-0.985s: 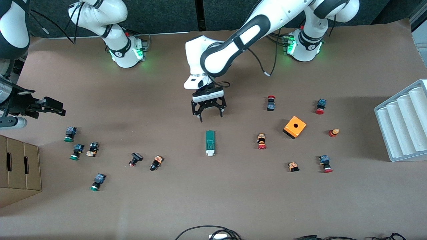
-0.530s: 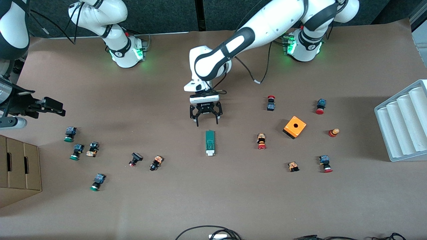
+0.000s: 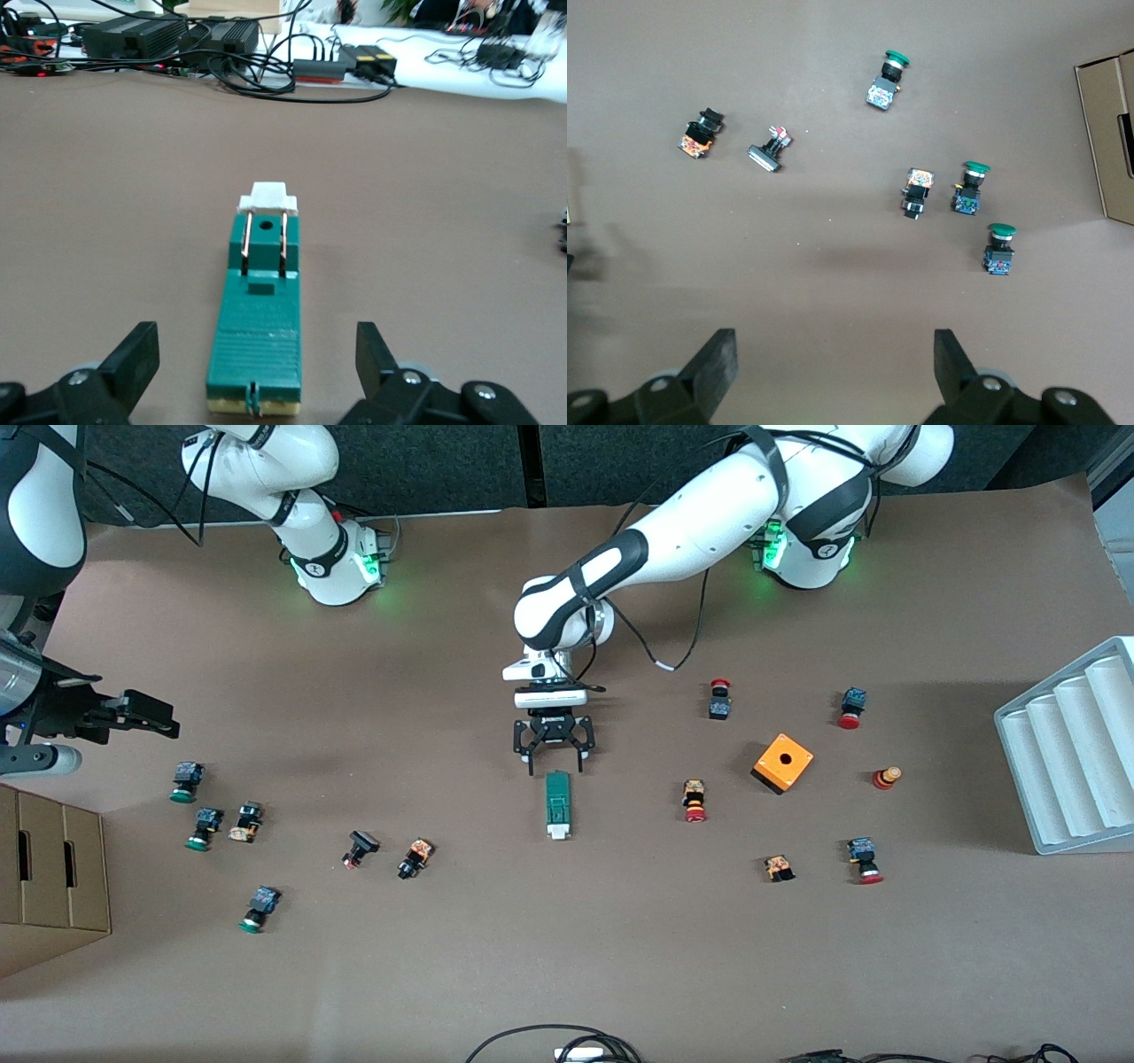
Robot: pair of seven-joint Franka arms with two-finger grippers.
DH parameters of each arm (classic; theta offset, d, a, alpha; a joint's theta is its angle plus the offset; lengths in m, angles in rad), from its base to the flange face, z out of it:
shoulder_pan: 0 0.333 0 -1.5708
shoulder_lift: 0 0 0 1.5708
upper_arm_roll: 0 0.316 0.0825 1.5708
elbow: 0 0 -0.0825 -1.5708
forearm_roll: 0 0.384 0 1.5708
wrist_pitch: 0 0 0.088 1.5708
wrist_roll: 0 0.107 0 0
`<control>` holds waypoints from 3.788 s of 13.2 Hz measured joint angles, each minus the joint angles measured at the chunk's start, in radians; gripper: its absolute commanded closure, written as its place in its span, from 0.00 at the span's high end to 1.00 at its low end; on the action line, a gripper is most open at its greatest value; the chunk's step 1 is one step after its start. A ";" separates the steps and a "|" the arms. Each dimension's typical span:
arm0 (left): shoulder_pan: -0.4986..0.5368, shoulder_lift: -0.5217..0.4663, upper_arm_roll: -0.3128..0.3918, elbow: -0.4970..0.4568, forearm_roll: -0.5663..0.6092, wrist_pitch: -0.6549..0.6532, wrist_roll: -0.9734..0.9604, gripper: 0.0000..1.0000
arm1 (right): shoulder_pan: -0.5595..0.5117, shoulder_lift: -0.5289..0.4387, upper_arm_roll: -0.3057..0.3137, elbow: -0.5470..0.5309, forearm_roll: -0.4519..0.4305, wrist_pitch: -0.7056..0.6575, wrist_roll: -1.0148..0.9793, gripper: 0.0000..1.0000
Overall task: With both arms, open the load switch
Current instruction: 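Lower the left gripper and grip the green switch base, then reach the right gripper over the switch's white lever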
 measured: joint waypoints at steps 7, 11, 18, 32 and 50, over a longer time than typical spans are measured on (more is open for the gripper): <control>-0.014 0.087 0.005 0.013 0.114 -0.094 -0.056 0.90 | 0.004 0.045 0.007 0.000 0.000 0.002 0.000 1.00; -0.023 0.103 0.006 0.038 0.117 -0.095 -0.056 0.79 | 0.040 0.102 0.019 0.007 0.000 0.050 0.025 1.00; -0.031 0.118 0.008 0.047 0.149 -0.122 -0.056 0.66 | 0.097 0.230 0.023 0.110 0.101 0.062 0.290 1.00; -0.033 0.119 0.011 0.048 0.151 -0.127 -0.056 0.61 | 0.374 0.601 0.023 0.252 0.324 0.372 1.224 1.00; -0.034 0.119 0.011 0.048 0.151 -0.128 -0.056 0.61 | 0.551 0.859 0.014 0.346 0.629 0.675 1.844 0.87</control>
